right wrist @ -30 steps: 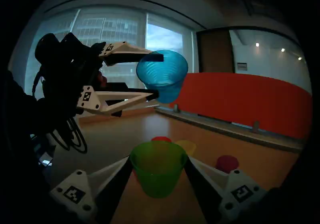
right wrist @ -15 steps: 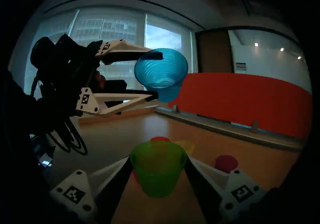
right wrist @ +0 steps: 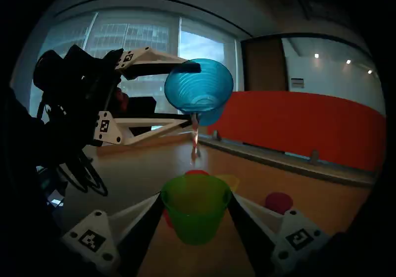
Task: Pour water
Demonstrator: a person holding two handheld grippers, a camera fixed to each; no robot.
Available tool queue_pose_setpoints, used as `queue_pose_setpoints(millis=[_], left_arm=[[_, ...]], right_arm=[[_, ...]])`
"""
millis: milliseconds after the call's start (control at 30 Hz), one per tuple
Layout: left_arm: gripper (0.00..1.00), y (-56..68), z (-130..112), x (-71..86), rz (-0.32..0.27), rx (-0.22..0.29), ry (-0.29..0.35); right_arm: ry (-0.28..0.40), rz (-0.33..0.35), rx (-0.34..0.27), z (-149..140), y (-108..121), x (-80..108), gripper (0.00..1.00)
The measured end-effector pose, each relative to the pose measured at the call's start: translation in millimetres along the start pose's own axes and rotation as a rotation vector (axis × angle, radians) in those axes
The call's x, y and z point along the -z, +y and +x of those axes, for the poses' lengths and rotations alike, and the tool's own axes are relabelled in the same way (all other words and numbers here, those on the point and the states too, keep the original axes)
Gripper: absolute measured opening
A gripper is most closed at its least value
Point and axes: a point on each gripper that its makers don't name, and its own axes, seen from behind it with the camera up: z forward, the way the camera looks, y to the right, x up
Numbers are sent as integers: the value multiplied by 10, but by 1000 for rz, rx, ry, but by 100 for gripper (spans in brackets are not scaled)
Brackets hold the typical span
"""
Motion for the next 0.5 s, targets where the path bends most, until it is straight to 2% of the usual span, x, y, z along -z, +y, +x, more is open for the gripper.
queue_pose_setpoints(millis=[500], left_arm=[[83,6,19,-16,-1,-25,0]], right_arm=[[0,1,0,2,-8,2,90]])
